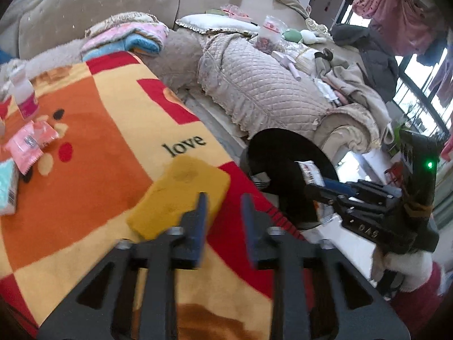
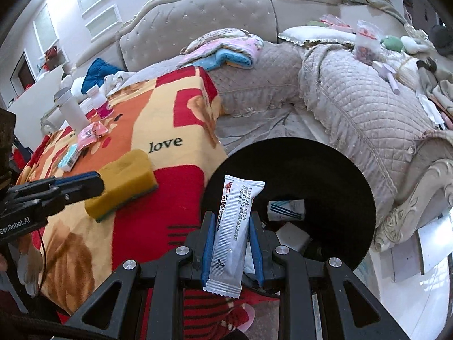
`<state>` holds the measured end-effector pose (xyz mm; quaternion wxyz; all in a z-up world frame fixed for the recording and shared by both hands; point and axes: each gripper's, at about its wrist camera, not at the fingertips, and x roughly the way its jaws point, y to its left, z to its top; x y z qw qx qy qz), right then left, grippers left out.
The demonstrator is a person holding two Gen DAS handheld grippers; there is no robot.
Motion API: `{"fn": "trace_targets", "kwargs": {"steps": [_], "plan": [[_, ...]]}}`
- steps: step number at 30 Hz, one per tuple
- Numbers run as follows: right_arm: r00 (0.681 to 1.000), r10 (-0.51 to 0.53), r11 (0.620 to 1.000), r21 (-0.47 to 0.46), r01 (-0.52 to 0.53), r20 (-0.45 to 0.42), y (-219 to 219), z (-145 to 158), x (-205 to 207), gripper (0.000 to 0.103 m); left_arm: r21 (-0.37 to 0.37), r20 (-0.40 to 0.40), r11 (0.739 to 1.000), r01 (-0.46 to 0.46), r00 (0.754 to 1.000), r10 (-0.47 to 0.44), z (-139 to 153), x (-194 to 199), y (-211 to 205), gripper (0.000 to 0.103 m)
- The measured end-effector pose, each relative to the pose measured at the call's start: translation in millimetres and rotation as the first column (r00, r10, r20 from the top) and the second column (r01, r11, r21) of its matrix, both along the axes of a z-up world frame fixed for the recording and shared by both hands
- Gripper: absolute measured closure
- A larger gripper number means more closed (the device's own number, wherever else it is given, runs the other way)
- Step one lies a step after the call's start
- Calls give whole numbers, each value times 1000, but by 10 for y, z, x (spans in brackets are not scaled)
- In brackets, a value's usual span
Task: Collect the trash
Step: 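Carry the sponge and white sachet over the black bin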
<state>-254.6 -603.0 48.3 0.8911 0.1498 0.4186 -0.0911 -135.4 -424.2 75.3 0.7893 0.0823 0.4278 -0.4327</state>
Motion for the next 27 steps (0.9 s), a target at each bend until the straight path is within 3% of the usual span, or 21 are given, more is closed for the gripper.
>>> {"fn": "trace_targets", "kwargs": {"steps": [2,4,8,12,14,15,18,21,27], "plan": [[1000,-2,1000,7,2,1,-19,-15,-6,80,-8,8,1000,-14,1000,14,-7,63,98,31],[1000,-2,1000,11,2,4,-29,-23,-8,80,-5,10,1000,-14,1000,14,-43,121,165,30],[1000,1,1000,17,-1,0,-40,-54,13,80,112,3,994,5,1000,-5,-261,233,78,29],[1000,-3,1000,24,3,-3,-45,-70,24,80,153,45,988,7,999,-14,-385,197,1,29],[1000,-4,1000,23,4,-6,-56,-81,22,80,126,38,992,-3,999,-2,-381,200,7,32],[1000,-5,1000,22,5,-8,-64,-87,22,80,108,22,994,-14,1000,12,-374,223,29,47],[1000,-12,1000,23,12,-8,-104,-97,18,80,55,-36,998,-37,999,39,-300,290,68,55],[1000,-27,999,24,27,-3,-163,-89,-5,80,-10,-87,999,-41,995,40,-196,302,40,60],[998,-66,997,25,66,2,-311,-73,-75,80,-64,-118,998,8,993,-15,-50,176,-305,61]]}}
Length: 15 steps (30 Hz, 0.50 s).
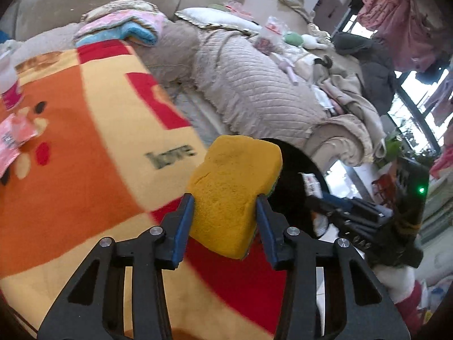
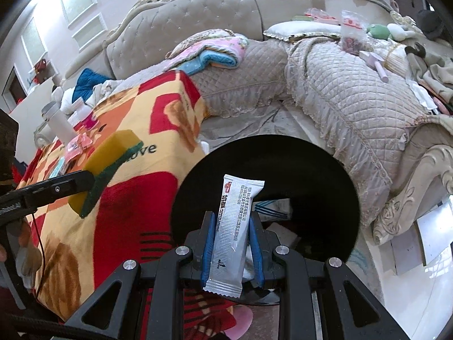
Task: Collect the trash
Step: 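Carry the sponge and white sachet over the black bin, then open both tools over the black bin to drop sponge and sachet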
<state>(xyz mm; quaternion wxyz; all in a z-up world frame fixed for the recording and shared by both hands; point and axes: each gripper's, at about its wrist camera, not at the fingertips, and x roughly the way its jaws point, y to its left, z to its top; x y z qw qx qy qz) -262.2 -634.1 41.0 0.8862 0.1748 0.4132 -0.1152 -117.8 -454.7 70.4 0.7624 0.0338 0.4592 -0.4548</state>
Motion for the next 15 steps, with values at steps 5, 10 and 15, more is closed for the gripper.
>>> {"fn": "trace_targets", "kwargs": {"steps": [5,10,15], "plan": [[999,-40,999,2,40,0,-169,-6,-59,80,-12,-12,999,39,999,-39,23,-132,-353,61],[997,-75,997,10,75,-4,-325,-39,-98,80,-23,-44,999,48,998,-49,-32,-171,-569,61],[995,-104,995,10,104,-11,-402,-96,-103,75,-46,-55,997,59,997,-61,-64,-194,-617,46]]}}
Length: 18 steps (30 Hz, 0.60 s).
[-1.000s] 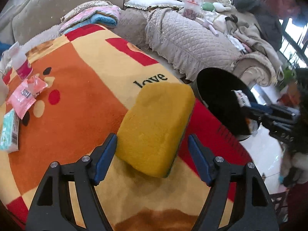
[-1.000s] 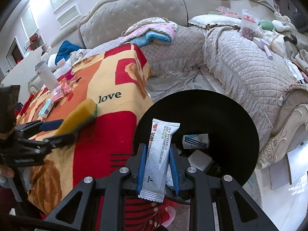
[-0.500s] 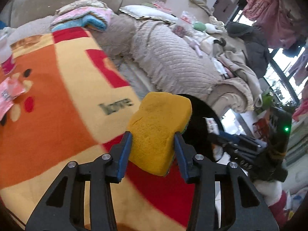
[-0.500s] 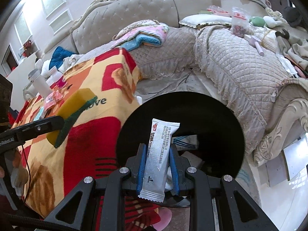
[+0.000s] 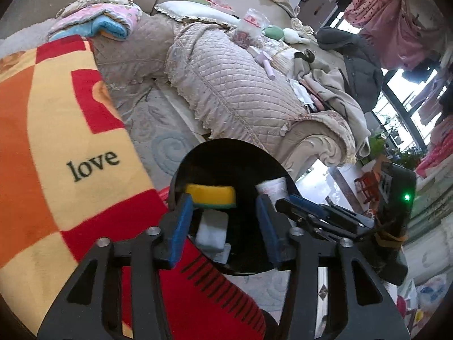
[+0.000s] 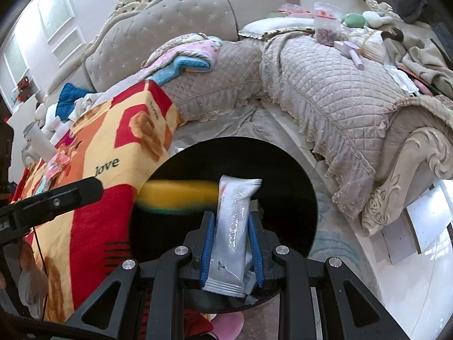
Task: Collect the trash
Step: 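Open both tools over the black bin to drop sponge and sachet, then move both open tools back over the remaining items on the blanket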
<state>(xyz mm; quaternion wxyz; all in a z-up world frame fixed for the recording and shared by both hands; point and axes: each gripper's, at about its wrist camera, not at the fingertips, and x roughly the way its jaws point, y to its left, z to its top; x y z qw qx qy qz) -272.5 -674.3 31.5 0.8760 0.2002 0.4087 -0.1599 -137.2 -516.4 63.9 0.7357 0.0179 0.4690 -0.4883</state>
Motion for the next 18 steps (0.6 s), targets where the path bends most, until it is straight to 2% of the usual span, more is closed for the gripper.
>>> {"fn": "trace_targets", "kwargs": {"steps": [1,2,10,18], "plan": [[1000,-7,1000,0,7,-4,-8,-15,-1,63,-1,1,1000,-3,1000,3,3,0,11,43],[1000,-14,1000,6,14,-7,-15,-32,-4,58,-2,5,1000,-7,1000,7,8,2,33,43],[1000,9,999,39,-9,-6,96,-72,22,58,34,50,998,-44,998,42,26,21,171,43],[998,63,998,24,-63,-3,335,15,121,55,64,94,991,-114,990,108,20,109,471,43]]}}
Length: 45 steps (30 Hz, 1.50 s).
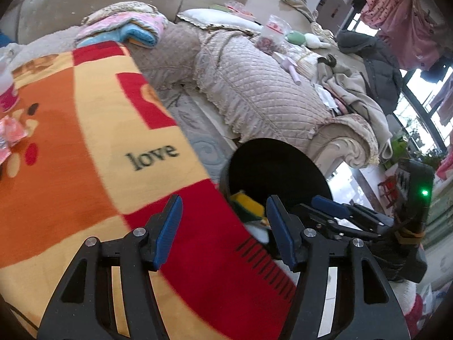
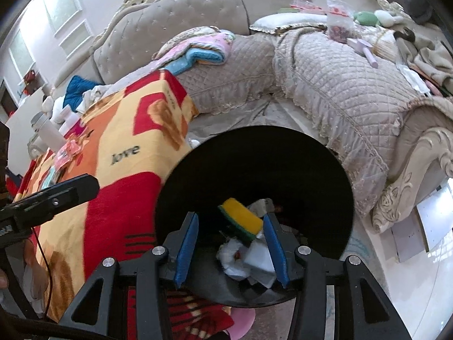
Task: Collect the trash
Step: 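Move both open tools back over the remaining items on the blanket, then grasp the teal tissue pack with the left tool while the right tool grasps the pink wrapper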
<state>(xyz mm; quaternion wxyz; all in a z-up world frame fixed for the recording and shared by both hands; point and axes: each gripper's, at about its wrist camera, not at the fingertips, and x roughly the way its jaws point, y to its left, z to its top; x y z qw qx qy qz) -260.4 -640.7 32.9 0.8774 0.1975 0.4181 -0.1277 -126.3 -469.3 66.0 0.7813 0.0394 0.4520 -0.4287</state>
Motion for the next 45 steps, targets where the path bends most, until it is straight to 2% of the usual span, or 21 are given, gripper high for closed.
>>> {"fn": "trace_targets", "kwargs": {"steps": [2,3,9,15,17,21,25,29,34,40,43,44,45], "plan": [[1000,20,1000,-4,-20,7,88,43,47,43,4,10,1000,-22,1000,22,6,42,116,43],[999,31,999,-7,-31,10,142,65,79,41,6,15,999,-33,999,32,6,70,178,43],[993,120,993,-8,-120,12,490,93,326,40,24,17,992,-124,992,124,-31,292,662,43],[974,228,974,-5,-228,-9,935,50,637,39,49,28,971,-233,972,232,-62,526,1234,41],[965,262,965,-7,-262,-19,1068,44,731,35,57,41,960,-273,962,271,-51,626,1464,40],[947,319,947,-18,-320,-35,1297,41,894,34,76,79,931,-356,933,350,-32,863,1872,33],[937,348,937,-14,-349,-40,1465,41,1030,34,122,113,899,-420,906,408,-68,1184,2148,29],[931,362,932,-7,-363,-40,1574,74,1151,31,192,123,880,-433,901,417,-209,1472,2229,29],[918,395,918,-19,-395,-29,1735,143,1384,25,230,134,868,-440,898,420,-332,1682,2236,29],[898,440,898,-3,-440,14,1899,220,1860,24,222,94,872,-436,900,426,-397,1867,2325,29],[880,473,880,21,-474,44,2013,242,2133,23,170,31,882,-440,897,441,-451,1936,2484,29],[874,484,874,22,-486,47,2053,252,2218,23,149,18,882,-446,893,449,-441,1934,2539,31],[866,498,866,15,-499,49,2107,269,2322,23,139,9,883,-448,892,451,-431,1929,2581,42]]}}
